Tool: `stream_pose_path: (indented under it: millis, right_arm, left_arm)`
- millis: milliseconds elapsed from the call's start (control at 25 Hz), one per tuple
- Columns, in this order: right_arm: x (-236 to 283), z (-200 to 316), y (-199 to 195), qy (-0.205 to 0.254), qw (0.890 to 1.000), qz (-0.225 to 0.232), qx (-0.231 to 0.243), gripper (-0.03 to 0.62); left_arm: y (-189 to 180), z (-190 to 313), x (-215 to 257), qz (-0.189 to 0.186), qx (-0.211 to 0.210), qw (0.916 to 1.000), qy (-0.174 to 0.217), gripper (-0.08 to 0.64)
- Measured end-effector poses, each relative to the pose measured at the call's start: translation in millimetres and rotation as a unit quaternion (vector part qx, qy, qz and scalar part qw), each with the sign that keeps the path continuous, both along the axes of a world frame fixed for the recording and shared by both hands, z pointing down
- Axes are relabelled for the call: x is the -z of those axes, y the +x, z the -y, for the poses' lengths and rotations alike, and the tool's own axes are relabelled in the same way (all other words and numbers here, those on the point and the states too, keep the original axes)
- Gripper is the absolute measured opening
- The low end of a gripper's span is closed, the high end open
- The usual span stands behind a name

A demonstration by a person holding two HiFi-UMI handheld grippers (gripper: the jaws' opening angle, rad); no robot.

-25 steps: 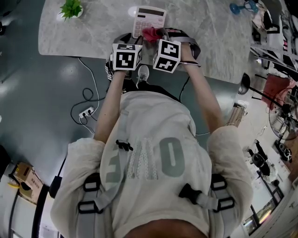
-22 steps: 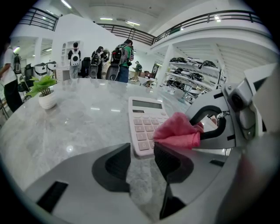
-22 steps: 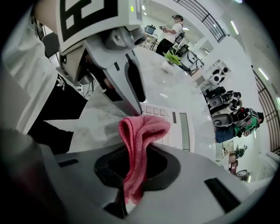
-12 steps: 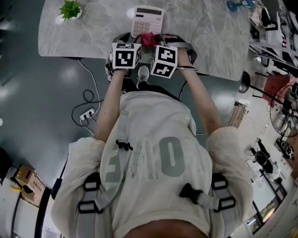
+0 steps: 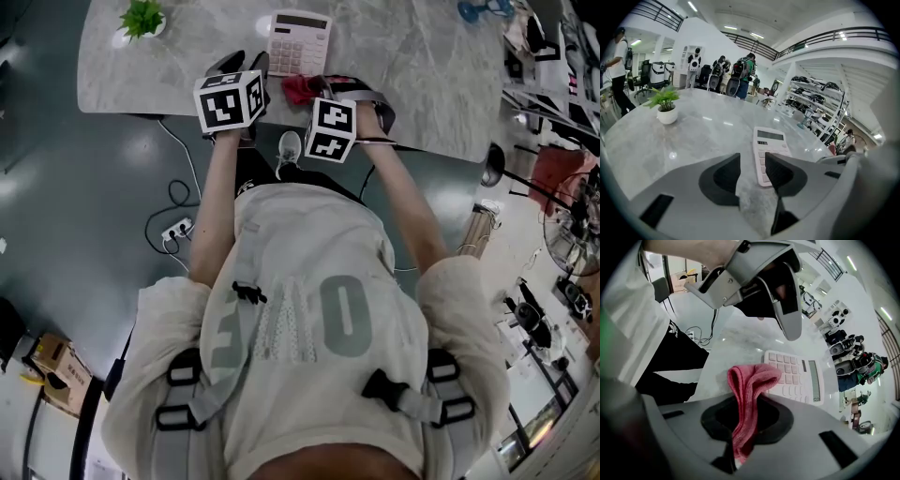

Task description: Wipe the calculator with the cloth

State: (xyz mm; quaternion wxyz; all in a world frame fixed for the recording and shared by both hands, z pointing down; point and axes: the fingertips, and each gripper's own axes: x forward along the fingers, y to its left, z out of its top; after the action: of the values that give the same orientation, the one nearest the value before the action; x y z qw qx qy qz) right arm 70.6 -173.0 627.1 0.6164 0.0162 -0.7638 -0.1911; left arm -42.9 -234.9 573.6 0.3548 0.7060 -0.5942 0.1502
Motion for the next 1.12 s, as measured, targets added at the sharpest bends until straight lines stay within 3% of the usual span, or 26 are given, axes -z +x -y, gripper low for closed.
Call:
stream_pose_path:
  millis: [320, 520, 680, 880, 1120]
  right_arm:
    - [12, 3, -3, -0.018, 1.000, 0.008, -0.006, 0.055]
    - [51, 37, -3, 0.024, 0.999, 0.019, -0.011, 0.055]
    - [85, 81, -11, 0.074, 0.996, 0.032, -0.026, 0.055]
    - [115, 122, -28, 0.117, 0.992, 0.042, -0.031, 0.055]
    - [110, 141, -51, 0.124, 0.991, 0.037, -0.022, 0.055]
  left_arm:
    - [-10, -4, 7, -0.002, 0.013, 0.9999, 0.010, 0.166]
    - [-10, -7, 16, -0.003, 0.008, 0.9998, 0.018, 0.131]
    - [-24, -7, 31, 0.013, 0.024, 0.9987, 0.043, 0.021]
    - [-45, -8, 49, 0.020, 0.046, 0.9967, 0.065, 0.020]
    - [-65, -10, 59, 0.010, 0.067, 0.9949, 0.075, 0.020]
